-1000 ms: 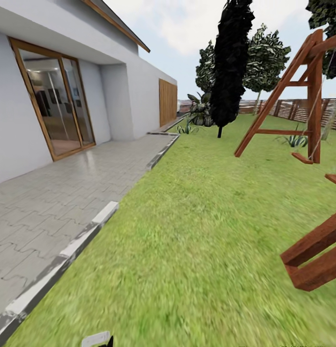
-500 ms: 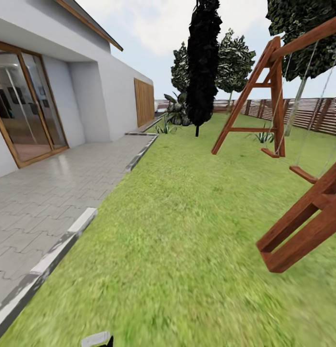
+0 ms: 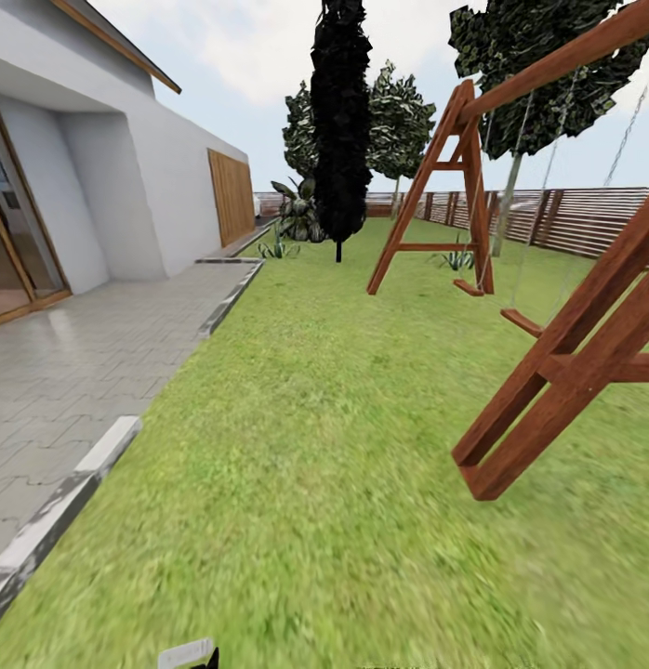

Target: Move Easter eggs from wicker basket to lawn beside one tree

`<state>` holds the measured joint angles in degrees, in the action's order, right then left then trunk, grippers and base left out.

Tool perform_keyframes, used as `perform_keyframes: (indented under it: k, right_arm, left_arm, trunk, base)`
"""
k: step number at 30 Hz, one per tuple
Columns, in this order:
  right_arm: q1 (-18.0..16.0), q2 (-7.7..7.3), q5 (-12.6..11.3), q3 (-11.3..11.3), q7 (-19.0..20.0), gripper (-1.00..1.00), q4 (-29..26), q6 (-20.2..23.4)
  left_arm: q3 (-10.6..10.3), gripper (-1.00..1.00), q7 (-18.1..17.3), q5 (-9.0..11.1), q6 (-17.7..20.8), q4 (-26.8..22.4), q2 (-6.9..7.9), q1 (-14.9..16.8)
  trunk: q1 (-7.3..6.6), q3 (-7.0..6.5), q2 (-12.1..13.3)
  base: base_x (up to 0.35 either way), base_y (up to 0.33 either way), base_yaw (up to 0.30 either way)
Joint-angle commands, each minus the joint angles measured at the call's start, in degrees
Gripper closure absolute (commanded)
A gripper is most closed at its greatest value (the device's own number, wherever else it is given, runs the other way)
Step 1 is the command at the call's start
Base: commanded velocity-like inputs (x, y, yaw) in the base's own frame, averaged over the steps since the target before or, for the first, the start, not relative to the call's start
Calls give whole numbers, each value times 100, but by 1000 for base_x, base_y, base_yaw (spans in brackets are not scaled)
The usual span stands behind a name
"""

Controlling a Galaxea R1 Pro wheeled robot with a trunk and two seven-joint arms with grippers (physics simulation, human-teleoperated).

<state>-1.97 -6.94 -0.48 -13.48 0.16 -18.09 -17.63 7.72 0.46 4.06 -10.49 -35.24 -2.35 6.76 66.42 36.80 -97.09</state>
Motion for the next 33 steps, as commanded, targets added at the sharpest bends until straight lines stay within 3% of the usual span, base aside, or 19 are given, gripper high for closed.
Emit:
perform_keyframes:
  k: [1, 6, 12, 33]
  right_arm:
    - [-6, 1, -3, -17, 2, -100, 8, -21]
    - [-6, -28, -4, -31, -2, -100, 7, -21]
    - [-6, -167, -5, -32, -7, -100, 7, -21]
    - [-6, -184, -15, -46, -25, -100, 6, -47]
  left_arm:
    - [8, -100, -3, 42, -14, 0, -3, 1]
    - [8, -100, -3, 50, -14, 0, -3, 1]
    - [8, -100, -3, 51, -14, 0, -3, 1]
    - [10, -100, -6, 51, -14, 0, -3, 1]
  trunk:
    - [-1, 5, -2]
    - [-1, 5, -2]
    - [-1, 5, -2]
    - [-1, -19, -2]
  base:
    - [0, 0, -300]
    - [0, 0, -300]
    - [0, 0, -300]
    - [0, 16, -299]
